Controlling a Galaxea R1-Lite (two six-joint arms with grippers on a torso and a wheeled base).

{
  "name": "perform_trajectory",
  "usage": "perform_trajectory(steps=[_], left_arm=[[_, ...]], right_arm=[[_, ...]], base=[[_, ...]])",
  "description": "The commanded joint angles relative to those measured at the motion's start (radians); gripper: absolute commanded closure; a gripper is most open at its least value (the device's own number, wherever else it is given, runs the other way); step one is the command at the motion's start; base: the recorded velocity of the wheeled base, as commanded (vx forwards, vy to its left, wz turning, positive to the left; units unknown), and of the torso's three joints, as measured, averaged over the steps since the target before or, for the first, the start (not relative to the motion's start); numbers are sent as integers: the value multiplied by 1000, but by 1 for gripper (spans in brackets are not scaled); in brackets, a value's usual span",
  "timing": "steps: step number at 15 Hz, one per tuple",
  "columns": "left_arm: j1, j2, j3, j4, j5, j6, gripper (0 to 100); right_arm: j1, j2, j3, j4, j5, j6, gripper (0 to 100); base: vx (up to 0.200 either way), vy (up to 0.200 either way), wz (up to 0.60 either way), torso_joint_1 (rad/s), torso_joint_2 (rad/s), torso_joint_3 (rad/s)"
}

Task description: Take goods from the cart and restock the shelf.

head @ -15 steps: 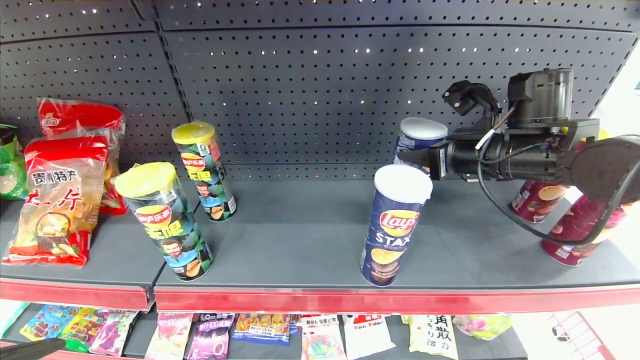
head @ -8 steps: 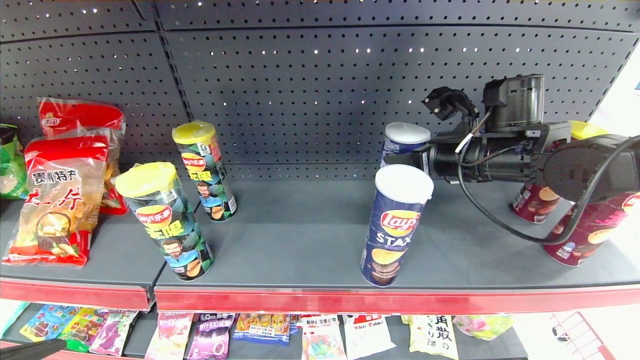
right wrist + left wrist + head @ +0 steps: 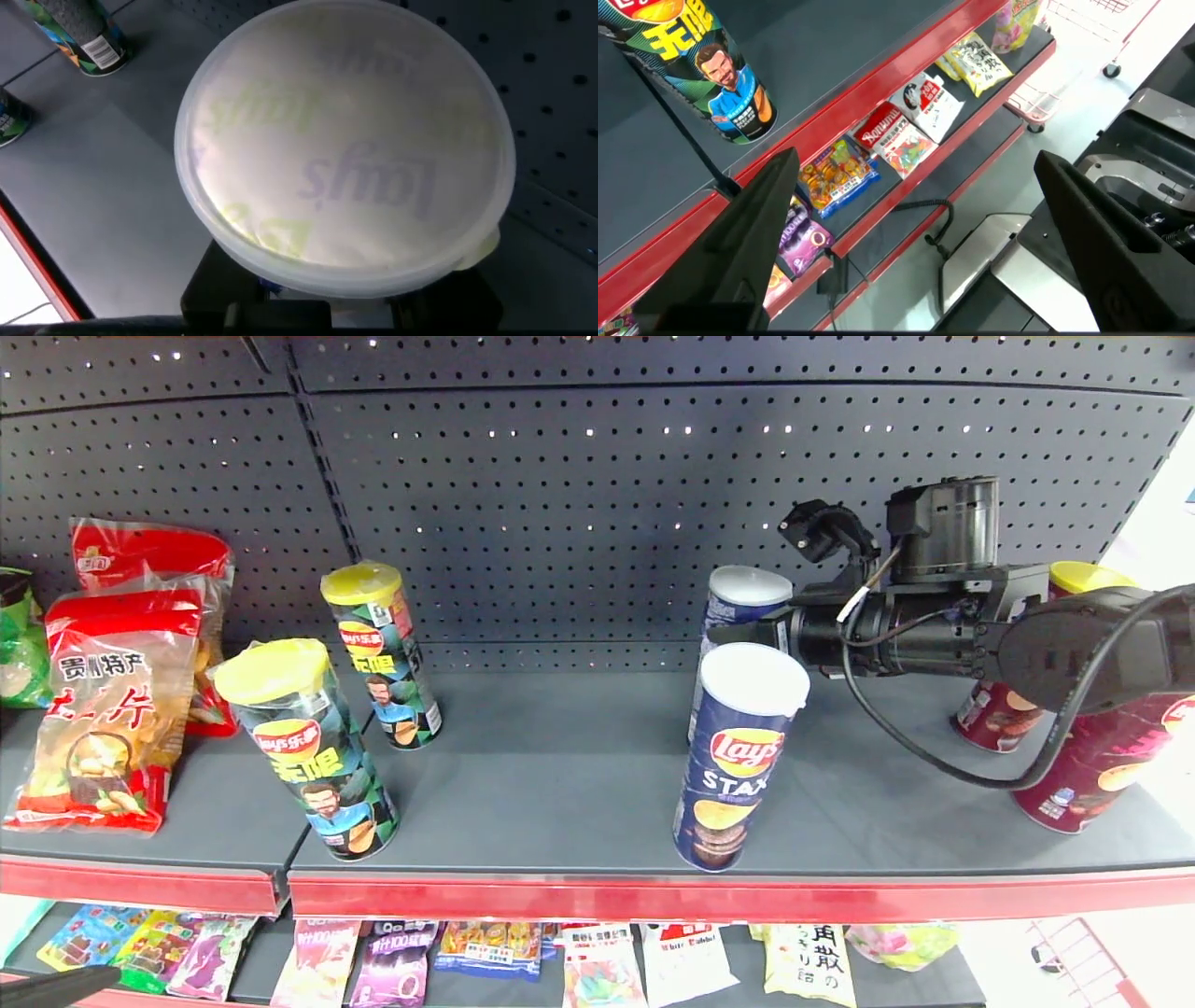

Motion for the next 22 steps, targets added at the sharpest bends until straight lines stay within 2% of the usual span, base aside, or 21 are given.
perform_trajectory(steps=[1,6,7,12,22], left_arm=[[0,4,-1,0,0,0,0],[0,5,-1,0,0,0,0],[0,5,-1,0,0,0,0],[0,7,0,0,-2,0,0],[-1,18,0,-2,-9,0,0]], right_arm=[[0,8,-4,-2,1,-1,100],[0,16,-13,0,-1,1,100],[0,13,-1,0,1,-1,0],[0,-16,13,0,-6,4,0],[-6,-208,223,1,-113,8,0]], base=[[0,0,0,0,0,0],[0,0,0,0,0,0],[0,0,0,0,0,0],[0,0,0,0,0,0],[0,0,0,0,0,0]])
